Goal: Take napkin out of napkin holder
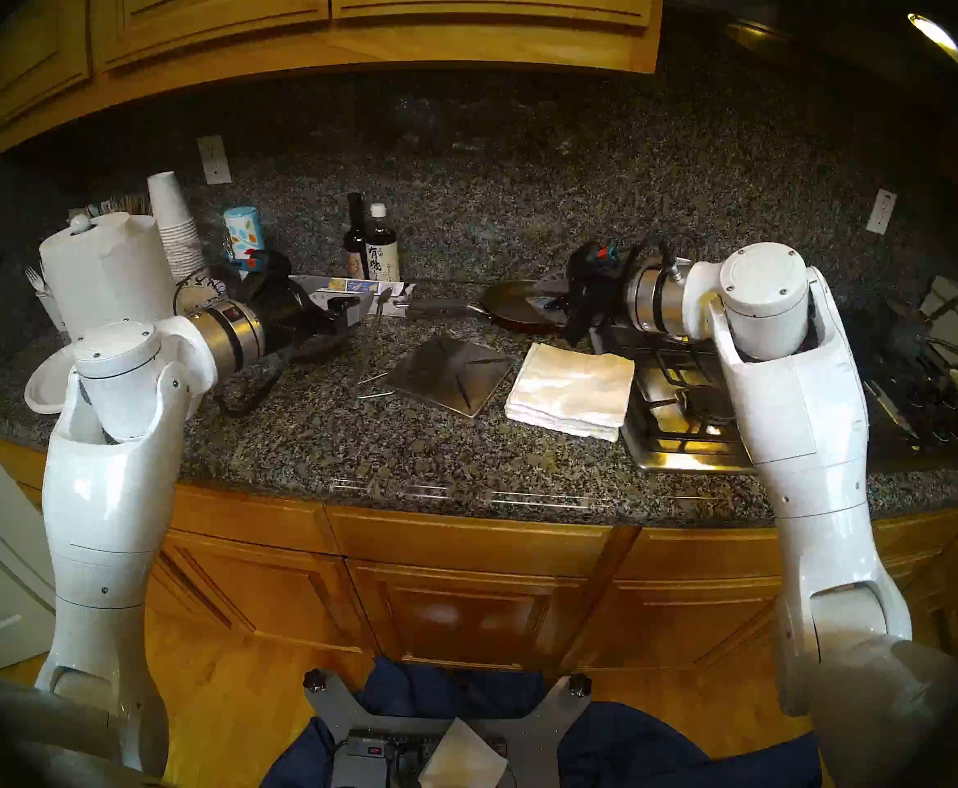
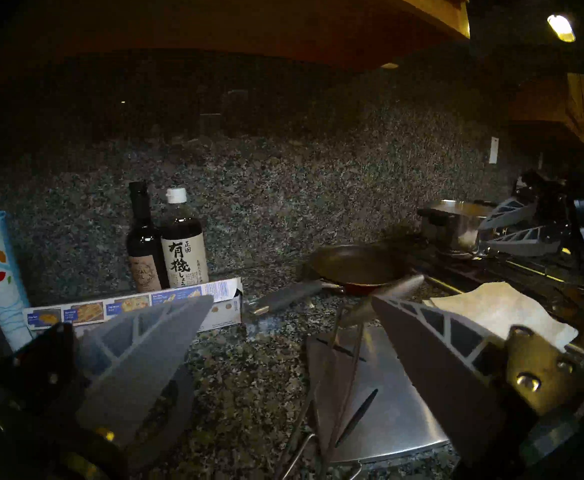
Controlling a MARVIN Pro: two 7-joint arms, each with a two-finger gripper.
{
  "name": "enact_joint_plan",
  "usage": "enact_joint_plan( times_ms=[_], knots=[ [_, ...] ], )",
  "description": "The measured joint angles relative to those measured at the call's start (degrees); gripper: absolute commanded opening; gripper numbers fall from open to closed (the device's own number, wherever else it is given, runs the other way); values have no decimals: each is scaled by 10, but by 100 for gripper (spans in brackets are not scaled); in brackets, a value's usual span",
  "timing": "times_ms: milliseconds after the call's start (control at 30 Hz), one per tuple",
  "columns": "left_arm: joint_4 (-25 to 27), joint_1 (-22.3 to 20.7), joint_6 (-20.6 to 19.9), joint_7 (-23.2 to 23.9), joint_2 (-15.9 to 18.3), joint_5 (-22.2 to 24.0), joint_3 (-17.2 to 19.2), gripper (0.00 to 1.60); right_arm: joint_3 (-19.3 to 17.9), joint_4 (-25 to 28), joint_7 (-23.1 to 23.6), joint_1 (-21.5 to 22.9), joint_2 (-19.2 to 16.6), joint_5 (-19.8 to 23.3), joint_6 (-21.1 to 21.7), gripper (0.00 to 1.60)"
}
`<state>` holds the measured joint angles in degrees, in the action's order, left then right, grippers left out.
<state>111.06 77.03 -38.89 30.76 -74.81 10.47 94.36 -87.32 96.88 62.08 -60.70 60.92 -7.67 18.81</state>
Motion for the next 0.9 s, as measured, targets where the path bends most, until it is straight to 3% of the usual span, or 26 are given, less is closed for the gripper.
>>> enact_joint_plan(
  times_ms=[267, 500, 900],
  knots=[
    [-8, -5, 1, -10, -4, -8, 0, 160, 7, -6, 2, -3, 5, 3, -9, 79],
    [-8, -5, 1, -19, -7, -9, 6, 160, 58, -36, 2, 9, 28, 3, -25, 78],
    [-7, -3, 1, -30, -12, -7, 6, 160, 104, -83, -8, 40, 64, 3, -46, 73]
  ],
)
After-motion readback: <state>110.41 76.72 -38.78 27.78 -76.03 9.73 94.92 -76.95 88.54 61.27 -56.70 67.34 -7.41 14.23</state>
